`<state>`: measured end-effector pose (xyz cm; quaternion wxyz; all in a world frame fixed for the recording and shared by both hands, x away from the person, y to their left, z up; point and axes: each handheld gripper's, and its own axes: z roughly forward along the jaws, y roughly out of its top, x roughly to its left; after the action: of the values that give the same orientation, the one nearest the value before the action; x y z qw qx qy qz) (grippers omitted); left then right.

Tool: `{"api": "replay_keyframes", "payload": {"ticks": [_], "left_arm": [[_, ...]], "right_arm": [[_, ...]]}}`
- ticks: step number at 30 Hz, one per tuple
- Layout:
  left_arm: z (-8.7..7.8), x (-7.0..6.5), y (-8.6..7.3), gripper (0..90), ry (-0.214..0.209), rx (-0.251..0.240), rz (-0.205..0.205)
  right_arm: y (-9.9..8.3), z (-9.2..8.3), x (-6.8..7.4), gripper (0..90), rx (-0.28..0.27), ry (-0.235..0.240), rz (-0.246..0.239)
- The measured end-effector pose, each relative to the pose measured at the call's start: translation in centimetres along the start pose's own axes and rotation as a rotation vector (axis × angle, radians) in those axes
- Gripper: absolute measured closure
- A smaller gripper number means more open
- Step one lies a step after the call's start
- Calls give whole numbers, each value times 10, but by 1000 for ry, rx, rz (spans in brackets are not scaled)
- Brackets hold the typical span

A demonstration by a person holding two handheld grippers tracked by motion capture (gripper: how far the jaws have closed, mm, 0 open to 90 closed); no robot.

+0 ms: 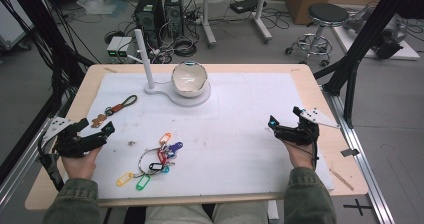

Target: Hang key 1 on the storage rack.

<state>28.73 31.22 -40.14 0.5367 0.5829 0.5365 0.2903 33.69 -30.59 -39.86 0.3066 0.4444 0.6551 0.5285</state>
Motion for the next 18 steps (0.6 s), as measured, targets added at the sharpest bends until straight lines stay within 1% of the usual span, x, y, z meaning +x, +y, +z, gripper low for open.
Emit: {"api": "replay_keyframes", "payload": {"ticks": [3, 8, 9, 10, 12, 15, 17, 18], "left_arm": [[2, -2, -1, 17, -9, 11, 6], [3, 0, 1, 17, -14, 18, -4], [3, 0, 2, 17, -12, 21, -1], [4, 0, 3, 17, -11, 26, 4], [5, 0, 6, 17, -6, 40, 29], [7, 2, 9, 17, -14, 53, 21], [10, 4, 11, 17, -9, 68, 28], [11, 5, 12, 17, -9, 84, 38]], "right_arm": [[0, 0, 0, 7, 2, 2, 4], [0, 0, 1, 7, 10, 4, 5], [0, 0, 1, 7, 9, 5, -6], [0, 0, 1, 7, 9, 5, -6], [0, 1, 1, 7, 14, 6, -1], [0, 1, 1, 7, 12, 6, -1], [0, 1, 1, 7, 14, 6, 1], [0, 2, 1, 7, 12, 6, -1]]}}
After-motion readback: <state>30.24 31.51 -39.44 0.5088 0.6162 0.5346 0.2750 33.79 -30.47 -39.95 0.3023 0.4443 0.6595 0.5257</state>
